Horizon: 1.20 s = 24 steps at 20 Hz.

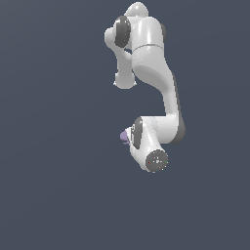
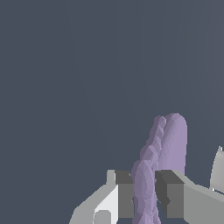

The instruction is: Pick up the object and move it to a goal position.

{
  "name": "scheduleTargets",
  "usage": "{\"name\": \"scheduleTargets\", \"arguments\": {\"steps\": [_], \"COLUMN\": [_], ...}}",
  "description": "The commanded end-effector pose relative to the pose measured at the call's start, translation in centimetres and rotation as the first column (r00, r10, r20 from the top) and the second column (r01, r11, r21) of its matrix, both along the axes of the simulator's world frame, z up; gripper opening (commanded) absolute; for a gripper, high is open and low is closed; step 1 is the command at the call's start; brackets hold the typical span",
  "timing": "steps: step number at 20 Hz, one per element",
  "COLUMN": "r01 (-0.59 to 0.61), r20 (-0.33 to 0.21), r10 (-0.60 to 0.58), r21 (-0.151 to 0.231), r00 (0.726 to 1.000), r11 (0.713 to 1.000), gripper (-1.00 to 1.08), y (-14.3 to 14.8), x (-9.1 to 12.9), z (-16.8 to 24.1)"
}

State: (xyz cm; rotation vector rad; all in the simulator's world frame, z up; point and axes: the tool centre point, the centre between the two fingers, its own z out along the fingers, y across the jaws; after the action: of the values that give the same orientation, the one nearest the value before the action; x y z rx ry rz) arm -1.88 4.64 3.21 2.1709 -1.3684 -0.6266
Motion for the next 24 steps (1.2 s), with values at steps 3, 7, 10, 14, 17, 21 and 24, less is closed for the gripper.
{"name": "scheduleTargets", "arguments": {"steps": [3, 7, 10, 14, 17, 21, 24], "r01": [-0.005, -0.012, -0.019, -0.031, -0.043, -0.058, -0.070], "r20": [0.037, 0.094, 0.150, 0.242, 0.317, 0.412, 0.479], "r10": [0.004, 0.011, 0.016, 0.025, 0.031, 0.037, 0.041], "r21": [0.004, 0.011, 0.016, 0.025, 0.031, 0.038, 0.042], "r00": [0.999, 0.996, 0.988, 0.970, 0.948, 0.910, 0.877], "r11": [1.000, 1.000, 1.000, 0.999, 0.999, 0.998, 0.997], "gripper": [-1.00, -1.00, -1.00, -1.00, -1.00, -1.00, -1.00], "y": [0.5, 1.2, 1.8, 3.0, 3.9, 5.2, 6.1], "x": [0.7, 1.8, 2.9, 4.5, 5.8, 7.3, 8.3], "z": [0.3, 0.9, 1.5, 2.6, 3.7, 5.3, 6.5]}}
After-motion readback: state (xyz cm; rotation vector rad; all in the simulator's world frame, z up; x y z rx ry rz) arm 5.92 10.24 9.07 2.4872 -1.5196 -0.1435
